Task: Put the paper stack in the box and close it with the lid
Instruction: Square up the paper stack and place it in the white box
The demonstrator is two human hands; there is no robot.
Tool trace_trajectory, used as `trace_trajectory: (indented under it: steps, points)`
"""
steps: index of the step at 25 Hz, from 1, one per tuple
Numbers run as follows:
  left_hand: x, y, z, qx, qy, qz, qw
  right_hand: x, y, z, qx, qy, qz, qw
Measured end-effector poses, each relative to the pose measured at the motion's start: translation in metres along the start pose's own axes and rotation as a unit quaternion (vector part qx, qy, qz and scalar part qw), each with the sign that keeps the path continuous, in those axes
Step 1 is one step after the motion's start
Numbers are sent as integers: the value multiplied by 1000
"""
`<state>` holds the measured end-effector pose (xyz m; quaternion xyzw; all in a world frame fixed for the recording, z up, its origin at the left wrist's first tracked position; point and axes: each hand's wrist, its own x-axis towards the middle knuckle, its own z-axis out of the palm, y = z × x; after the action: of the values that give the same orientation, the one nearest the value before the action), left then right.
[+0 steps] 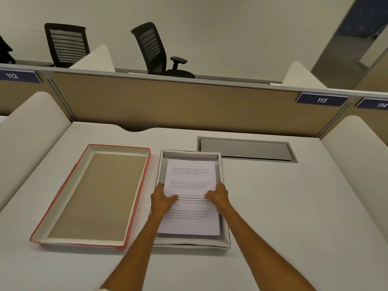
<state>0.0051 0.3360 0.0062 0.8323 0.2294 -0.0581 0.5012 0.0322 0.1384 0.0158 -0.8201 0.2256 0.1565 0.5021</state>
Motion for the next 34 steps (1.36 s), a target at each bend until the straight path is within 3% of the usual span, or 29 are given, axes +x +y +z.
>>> trace_trajectory:
  steps: [8, 13, 15, 16, 17, 18, 20, 21, 23, 26, 34]
  points:
    - [-3, 3, -2, 12, -30, -20, 999, -3, 2, -1, -18, -13, -13, 1000]
    - [-26, 23, -18, 55, -45, 52, 996, 1, -3, -10, -77, -51, -34, 995]
    - [-49, 29, -28, 11, -34, 49, 998, 6, -14, -16, -108, -39, -62, 991]
    - [-62, 27, -32, -47, -56, 2, 997, 10, -23, -19, -123, -24, -86, 988]
    - [-76, 26, -36, -136, -100, -77, 983, 15, -33, -21, -131, -10, -112, 985]
    - [-88, 22, -37, -234, -158, -170, 944, 21, -43, -24, -137, -4, -140, 981]
    - [-108, 16, -34, -371, -238, -326, 836, 34, -64, -24, -167, -20, -191, 967]
    - [-116, 14, -29, -416, -248, -362, 797, 41, -72, -23, -192, -39, -208, 958]
    - [-122, 12, -19, -493, -231, -377, 749, 53, -85, -18, -250, -79, -234, 936]
    - [-117, 21, -13, -530, -221, -386, 722, 74, -99, -14, -315, -113, -248, 909]
    - [-95, 30, 0, -491, -219, -448, 714, 111, -119, 0, -384, -178, -226, 877]
